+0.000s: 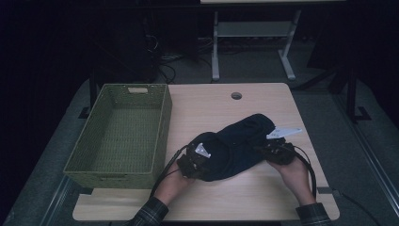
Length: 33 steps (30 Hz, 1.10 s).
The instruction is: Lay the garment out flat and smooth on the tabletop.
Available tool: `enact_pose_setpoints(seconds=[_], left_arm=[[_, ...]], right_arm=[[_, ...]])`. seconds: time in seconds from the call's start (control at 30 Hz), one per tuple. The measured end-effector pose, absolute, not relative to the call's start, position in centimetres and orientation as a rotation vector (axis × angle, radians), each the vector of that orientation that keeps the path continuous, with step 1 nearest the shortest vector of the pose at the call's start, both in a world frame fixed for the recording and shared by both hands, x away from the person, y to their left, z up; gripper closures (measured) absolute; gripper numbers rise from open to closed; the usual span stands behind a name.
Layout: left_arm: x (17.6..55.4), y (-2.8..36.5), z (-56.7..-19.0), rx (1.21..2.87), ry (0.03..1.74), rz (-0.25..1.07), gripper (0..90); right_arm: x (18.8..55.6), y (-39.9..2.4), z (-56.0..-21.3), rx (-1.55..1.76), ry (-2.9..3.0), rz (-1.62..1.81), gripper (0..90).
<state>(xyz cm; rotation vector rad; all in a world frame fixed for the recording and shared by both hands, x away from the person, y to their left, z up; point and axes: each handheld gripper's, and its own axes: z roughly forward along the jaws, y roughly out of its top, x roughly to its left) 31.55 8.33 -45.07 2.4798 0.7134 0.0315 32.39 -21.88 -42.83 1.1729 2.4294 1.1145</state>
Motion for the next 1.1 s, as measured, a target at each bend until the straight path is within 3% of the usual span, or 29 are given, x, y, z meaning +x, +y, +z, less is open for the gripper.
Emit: enact_pose_setpoints(seconds=[0.5, 1.1], left_arm=[[31.6, 8.3, -45.1, 2.485, 0.705, 0.027, 89.4], [31.6, 7.9, -44.5, 2.492, 0.67, -0.022, 88.5]], right_arm=[[29.7, -16.7, -45.3, 1.083, 2.58, 1.184, 89.7], [29.4, -15.1, -46.7, 1.009, 2.617, 1.089, 89.9]])
